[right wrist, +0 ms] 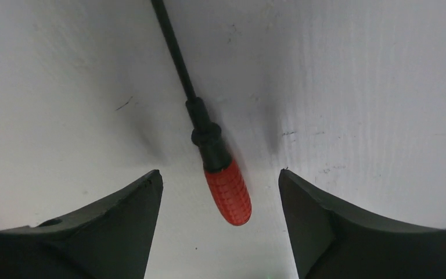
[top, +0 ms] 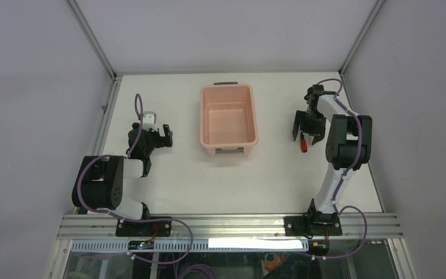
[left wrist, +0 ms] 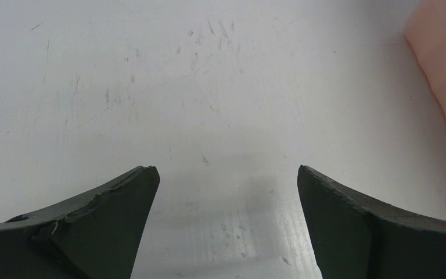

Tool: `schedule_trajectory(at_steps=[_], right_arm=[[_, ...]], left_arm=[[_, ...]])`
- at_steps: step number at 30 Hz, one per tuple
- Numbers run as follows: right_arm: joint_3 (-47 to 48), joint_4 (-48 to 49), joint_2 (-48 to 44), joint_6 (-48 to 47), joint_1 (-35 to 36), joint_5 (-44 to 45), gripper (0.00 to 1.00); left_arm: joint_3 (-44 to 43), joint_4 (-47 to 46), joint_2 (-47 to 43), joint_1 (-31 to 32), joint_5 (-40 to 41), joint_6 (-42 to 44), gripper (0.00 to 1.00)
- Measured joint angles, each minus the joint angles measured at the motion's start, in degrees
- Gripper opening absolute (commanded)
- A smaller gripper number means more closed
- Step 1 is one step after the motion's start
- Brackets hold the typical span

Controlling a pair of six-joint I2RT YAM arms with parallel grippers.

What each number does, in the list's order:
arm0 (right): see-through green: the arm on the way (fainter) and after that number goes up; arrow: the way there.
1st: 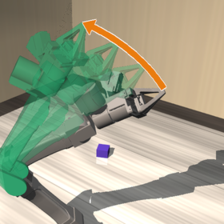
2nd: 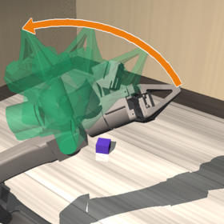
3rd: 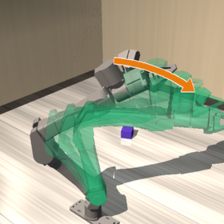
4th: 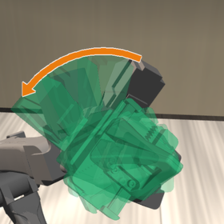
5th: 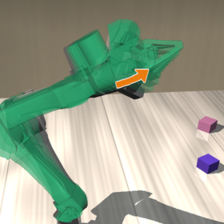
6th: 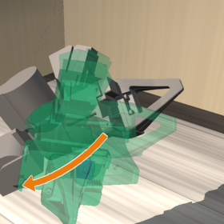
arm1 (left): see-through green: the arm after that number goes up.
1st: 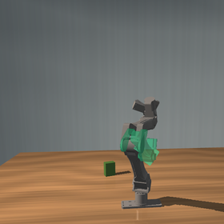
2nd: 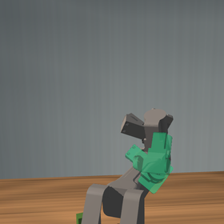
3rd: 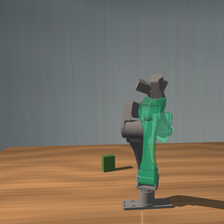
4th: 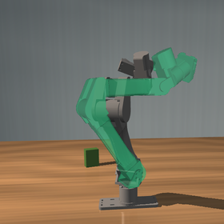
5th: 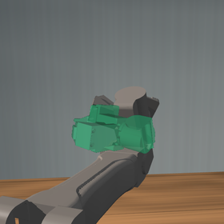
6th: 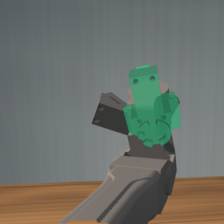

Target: Put the screwdriver in the bin

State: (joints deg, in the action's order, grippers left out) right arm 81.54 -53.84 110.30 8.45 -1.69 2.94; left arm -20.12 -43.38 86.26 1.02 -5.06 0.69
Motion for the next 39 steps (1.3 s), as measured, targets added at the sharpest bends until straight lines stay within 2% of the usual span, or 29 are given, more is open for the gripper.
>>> schedule_trajectory(at_steps=[1,3,5,7,8,13,16,21,25,31,36,39], right_arm=[[-0.6,0.4,0.9,-0.1,-0.3,-0.3,0.68],[-1.5,1.6,2.3,-0.4,-0.8,-0.7,0.53],[-1.8,2.2,2.7,-0.8,-1.1,-1.6,0.26],[-1.8,2.8,2.7,-1.2,-1.1,-2.0,0.05],[-1.8,2.9,2.7,-1.6,-1.1,-2.3,0.00],[-1.5,2.1,2.3,-2.2,-1.1,-2.4,0.00],[0.2,-2.1,0.9,-2.2,-1.0,-2.4,0.00],[11.5,-11.5,-5.4,-1.3,-0.7,-3.3,0.00],[19.4,-15.0,-11.1,1.7,1.7,-3.8,0.00],[26.1,-14.6,-12.6,7.3,18.1,-3.8,0.00],[31.2,-9.4,-7.3,11.0,33.5,-1.7,0.00],[32.0,-4.9,-3.0,12.2,39.5,0.2,0.00]], left_arm=[[0.0,0.0,0.0,0.0,0.0,0.0,0.99],[0.0,0.0,0.0,0.0,0.0,0.0,0.99],[0.0,0.0,0.0,0.0,0.0,0.0,0.99],[0.0,0.0,0.0,0.0,0.0,0.0,0.99],[0.0,0.0,0.0,0.0,0.0,0.0,0.99],[0.0,0.0,0.0,0.0,0.0,0.0,0.99],[0.0,0.0,0.0,0.0,0.0,0.0,0.99],[0.0,0.0,0.0,0.0,0.0,0.0,0.99],[0.0,0.0,0.0,0.0,0.0,0.0,0.99],[0.0,0.0,0.0,0.0,0.0,0.0,0.99],[0.0,0.0,0.0,0.0,0.0,0.0,0.99],[0.0,0.0,0.0,0.0,0.0,0.0,0.99]])
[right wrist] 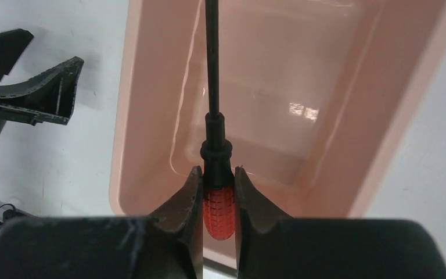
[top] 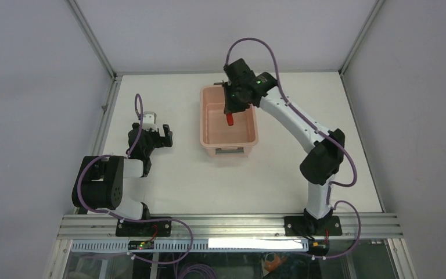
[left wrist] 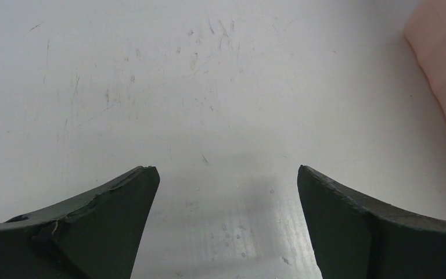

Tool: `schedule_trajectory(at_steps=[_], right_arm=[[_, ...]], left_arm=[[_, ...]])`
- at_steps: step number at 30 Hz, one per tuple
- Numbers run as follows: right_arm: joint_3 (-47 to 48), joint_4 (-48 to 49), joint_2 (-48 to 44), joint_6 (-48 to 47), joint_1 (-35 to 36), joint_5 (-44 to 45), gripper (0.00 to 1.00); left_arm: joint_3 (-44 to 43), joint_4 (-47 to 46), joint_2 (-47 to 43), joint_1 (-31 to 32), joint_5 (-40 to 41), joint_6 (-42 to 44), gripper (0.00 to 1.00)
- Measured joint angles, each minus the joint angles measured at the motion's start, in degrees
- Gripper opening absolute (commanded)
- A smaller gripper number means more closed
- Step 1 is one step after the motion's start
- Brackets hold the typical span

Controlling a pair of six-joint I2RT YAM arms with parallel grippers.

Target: Put the screwdriver in the bin

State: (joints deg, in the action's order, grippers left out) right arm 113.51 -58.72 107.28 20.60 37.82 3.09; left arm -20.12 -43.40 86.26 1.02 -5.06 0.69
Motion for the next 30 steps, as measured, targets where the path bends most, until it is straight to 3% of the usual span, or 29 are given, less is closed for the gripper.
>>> schedule_trajectory(at_steps=[6,11,15,21,30], right_arm=[[-1.0,4.8,9.3,2.4,4.2,3.2,0.00],[-7.8,8.7,13.0,5.0,4.4,6.2,0.00],[-12.9,11.2,14.0,6.7,4.5,8.2,0.08],[-17.4,14.0,14.3,9.1,4.9,9.7,0.35],[-19.4,15.4,14.3,10.0,5.2,10.3,0.42]], left_arm=[[0.0,0.0,0.0,0.0,0.0,0.0,0.99],[0.0,0.0,0.0,0.0,0.0,0.0,0.99],[0.0,0.0,0.0,0.0,0.0,0.0,0.99],[0.0,0.0,0.0,0.0,0.0,0.0,0.99],[0.0,0.0,0.0,0.0,0.0,0.0,0.99]])
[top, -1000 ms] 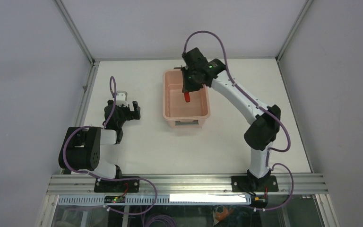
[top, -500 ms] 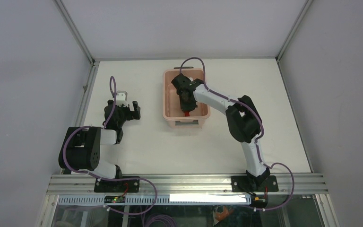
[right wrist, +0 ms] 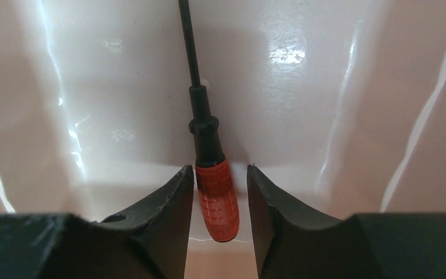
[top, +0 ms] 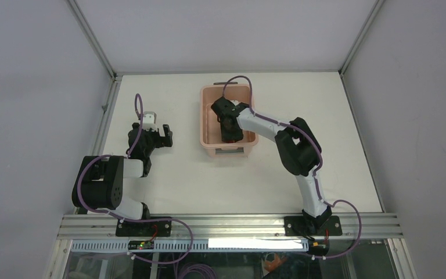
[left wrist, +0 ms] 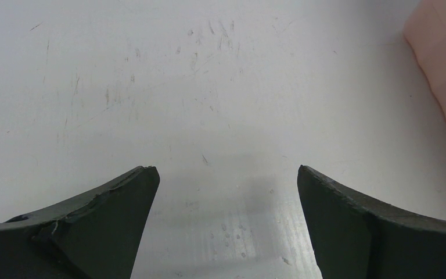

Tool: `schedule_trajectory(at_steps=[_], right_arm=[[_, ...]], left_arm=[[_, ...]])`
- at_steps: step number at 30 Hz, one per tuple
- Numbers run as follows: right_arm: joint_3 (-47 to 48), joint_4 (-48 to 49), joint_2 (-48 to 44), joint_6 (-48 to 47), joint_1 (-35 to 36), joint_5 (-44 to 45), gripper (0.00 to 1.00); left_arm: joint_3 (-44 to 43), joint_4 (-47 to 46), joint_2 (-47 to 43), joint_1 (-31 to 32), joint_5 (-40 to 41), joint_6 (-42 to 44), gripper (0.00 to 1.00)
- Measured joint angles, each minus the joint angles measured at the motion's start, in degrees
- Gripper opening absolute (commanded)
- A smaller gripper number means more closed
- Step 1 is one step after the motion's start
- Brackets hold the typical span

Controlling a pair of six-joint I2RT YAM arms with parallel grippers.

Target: Put the screwdriver in the bin

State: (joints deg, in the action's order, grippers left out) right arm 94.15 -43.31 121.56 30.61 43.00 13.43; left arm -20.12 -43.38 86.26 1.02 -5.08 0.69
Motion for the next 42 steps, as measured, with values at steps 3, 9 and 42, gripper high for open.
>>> schedule_trajectory(at_steps=[3,9,42], right_arm=[[0.0,-0.3,-0.6,-0.2,0.2,0.8,0.44],[1.0,-1.8,-6.5,-2.9,1.0,0.9,0.94],[-70.0,40.2,-69.1,-14.1,-33.3,-5.3,0.99]], left_arm=[[0.0,0.0,0.0,0.0,0.0,0.0,0.99],[0.0,0.0,0.0,0.0,0.0,0.0,0.99],[0.0,0.0,0.0,0.0,0.0,0.0,0.99]])
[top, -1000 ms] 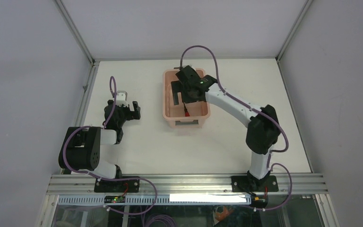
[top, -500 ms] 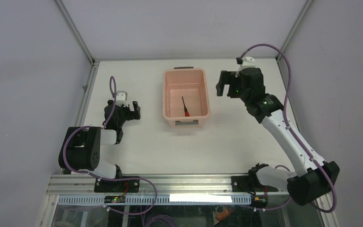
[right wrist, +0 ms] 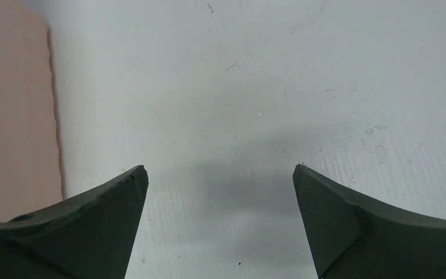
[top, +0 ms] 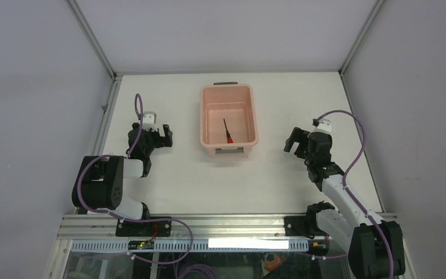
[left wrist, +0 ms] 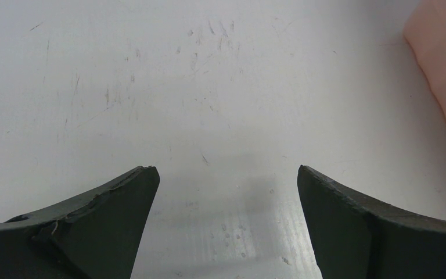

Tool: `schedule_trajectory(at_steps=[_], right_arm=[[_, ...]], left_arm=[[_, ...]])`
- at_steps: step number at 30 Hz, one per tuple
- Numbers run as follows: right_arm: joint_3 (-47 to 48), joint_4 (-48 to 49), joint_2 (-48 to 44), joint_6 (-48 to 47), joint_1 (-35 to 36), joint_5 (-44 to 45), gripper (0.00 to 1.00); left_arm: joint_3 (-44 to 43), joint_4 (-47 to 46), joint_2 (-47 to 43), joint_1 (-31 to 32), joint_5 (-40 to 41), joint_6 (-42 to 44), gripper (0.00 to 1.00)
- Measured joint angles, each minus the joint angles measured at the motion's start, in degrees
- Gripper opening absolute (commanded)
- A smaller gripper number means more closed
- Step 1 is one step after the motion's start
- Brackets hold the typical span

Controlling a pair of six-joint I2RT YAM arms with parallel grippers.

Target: Put the screwdriver in the bin

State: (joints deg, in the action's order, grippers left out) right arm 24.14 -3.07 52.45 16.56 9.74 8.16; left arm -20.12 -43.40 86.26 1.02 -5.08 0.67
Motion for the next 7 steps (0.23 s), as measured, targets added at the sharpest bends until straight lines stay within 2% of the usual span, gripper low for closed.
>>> schedule_trajectory(at_steps=[7], right_arm=[[-5.1,8.4,-2.8,3.1,0.0,4.8,0.99]], left_arm=[[0.0,0.0,0.0,0.0,0.0,0.0,0.99]])
